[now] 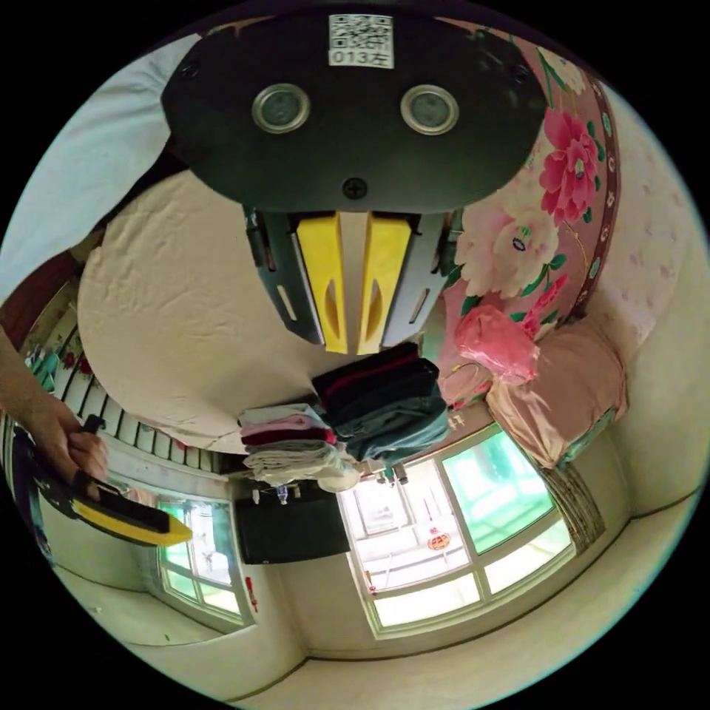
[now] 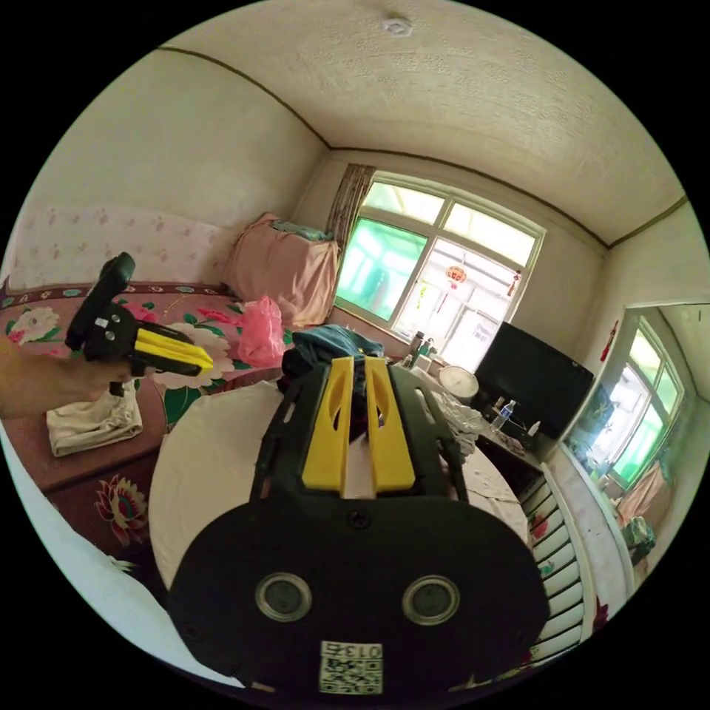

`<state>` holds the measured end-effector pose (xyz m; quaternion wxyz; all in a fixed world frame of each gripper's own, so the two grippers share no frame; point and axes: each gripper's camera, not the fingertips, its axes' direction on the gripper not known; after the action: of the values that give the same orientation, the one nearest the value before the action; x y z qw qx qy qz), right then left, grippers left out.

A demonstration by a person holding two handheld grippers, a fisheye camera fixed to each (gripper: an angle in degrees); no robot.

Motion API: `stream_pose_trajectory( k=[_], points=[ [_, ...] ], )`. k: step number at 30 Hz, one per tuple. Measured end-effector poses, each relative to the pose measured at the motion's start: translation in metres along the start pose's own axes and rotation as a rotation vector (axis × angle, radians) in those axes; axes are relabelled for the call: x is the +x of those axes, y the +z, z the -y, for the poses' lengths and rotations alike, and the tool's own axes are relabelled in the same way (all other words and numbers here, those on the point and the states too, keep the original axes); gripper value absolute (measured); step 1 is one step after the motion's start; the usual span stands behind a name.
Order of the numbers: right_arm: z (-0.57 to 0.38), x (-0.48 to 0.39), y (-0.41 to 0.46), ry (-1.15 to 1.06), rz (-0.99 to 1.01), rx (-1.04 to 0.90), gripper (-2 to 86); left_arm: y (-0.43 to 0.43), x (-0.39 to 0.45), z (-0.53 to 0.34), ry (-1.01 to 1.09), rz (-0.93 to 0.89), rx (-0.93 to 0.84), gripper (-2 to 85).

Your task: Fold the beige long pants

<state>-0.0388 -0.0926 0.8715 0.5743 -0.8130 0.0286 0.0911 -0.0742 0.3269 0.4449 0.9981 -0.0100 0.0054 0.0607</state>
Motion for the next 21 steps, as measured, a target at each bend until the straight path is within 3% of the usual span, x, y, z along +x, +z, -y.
stream_pose_trajectory(
  k=[2,6,11,15,21],
  points=[
    [0.007,0.020,0.026,0.037,0.049,-0.039,10.3,0.021,-0.026,0.036,0.001,0.066,-0.008,12.0],
    [0.011,0.065,0.107,0.177,0.117,-0.124,12.0,0.057,-0.060,0.101,0.011,0.129,-0.031,13.6],
    [0.007,0.088,0.233,0.199,0.219,-0.235,14.0,0.126,-0.067,0.177,0.112,0.262,-0.122,14.1],
    [-0.002,0.101,0.356,0.253,0.326,-0.356,16.0,0.182,-0.050,0.200,0.225,0.327,-0.205,14.4],
    [-0.009,0.111,0.468,0.257,0.413,-0.415,20.0,0.231,-0.040,0.220,0.264,0.337,-0.299,14.6]
  ],
)
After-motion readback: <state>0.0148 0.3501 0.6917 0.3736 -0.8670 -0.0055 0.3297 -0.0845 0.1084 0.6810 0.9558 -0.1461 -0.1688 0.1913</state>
